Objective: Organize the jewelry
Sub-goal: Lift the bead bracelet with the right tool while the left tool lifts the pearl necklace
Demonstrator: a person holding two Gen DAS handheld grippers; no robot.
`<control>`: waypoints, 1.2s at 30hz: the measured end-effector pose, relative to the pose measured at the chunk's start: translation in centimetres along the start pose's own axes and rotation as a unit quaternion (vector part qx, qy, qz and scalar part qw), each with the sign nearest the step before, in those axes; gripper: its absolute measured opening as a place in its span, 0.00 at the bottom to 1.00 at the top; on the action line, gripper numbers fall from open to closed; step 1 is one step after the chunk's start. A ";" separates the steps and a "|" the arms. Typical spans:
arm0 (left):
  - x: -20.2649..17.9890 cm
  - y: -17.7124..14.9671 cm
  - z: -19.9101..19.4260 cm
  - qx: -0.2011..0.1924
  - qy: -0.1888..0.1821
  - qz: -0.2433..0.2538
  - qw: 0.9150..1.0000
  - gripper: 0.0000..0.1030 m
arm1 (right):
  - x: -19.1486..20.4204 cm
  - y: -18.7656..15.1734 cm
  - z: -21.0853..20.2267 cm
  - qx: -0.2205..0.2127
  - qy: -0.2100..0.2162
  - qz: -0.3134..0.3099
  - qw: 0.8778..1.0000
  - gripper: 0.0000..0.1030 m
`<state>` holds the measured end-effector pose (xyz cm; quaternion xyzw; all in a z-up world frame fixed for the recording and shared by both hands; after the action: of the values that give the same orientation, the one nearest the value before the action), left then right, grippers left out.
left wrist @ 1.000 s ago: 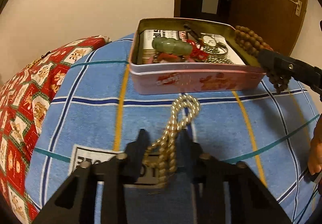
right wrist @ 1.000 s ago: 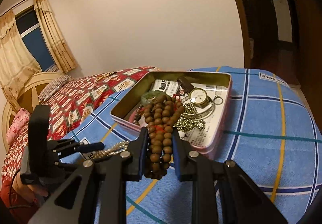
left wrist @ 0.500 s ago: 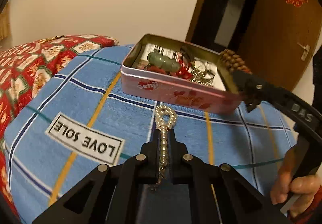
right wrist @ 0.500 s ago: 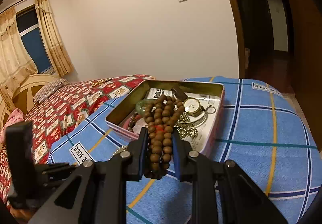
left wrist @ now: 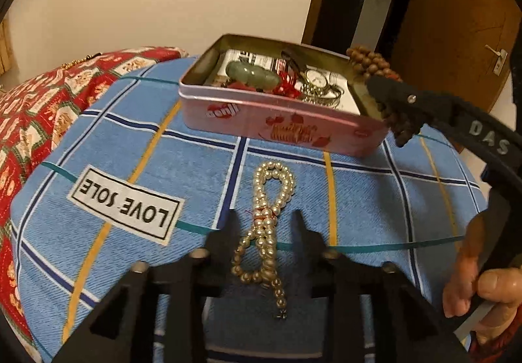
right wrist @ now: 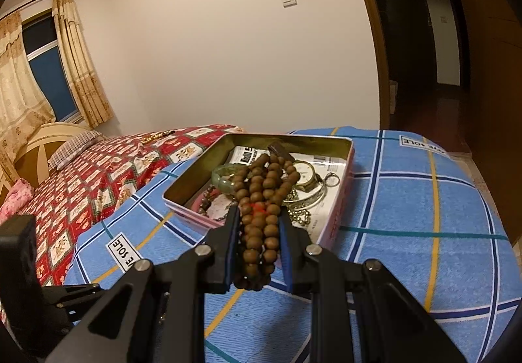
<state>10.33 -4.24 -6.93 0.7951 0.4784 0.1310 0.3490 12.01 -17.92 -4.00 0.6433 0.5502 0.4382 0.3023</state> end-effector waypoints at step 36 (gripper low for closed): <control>-0.6 0.7 -5.1 -0.151 0.014 -0.048 0.987 0.00 | 0.2 0.5 -1.1 -0.028 0.009 0.007 1.000 0.25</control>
<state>7.77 -2.81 -2.69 0.7077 0.4955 0.1955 0.4641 11.28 -17.93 -3.03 0.6348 0.5359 0.4609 0.3122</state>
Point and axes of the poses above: each gripper's, at about its wrist camera, not at the fingertips, and z roughly the way its jaws point, x to its left, y to its top, the point moved 2 cm from there along z, roughly the way its jaws point, and after that the axes turned 2 degrees about -x, right-handed, at the moved point
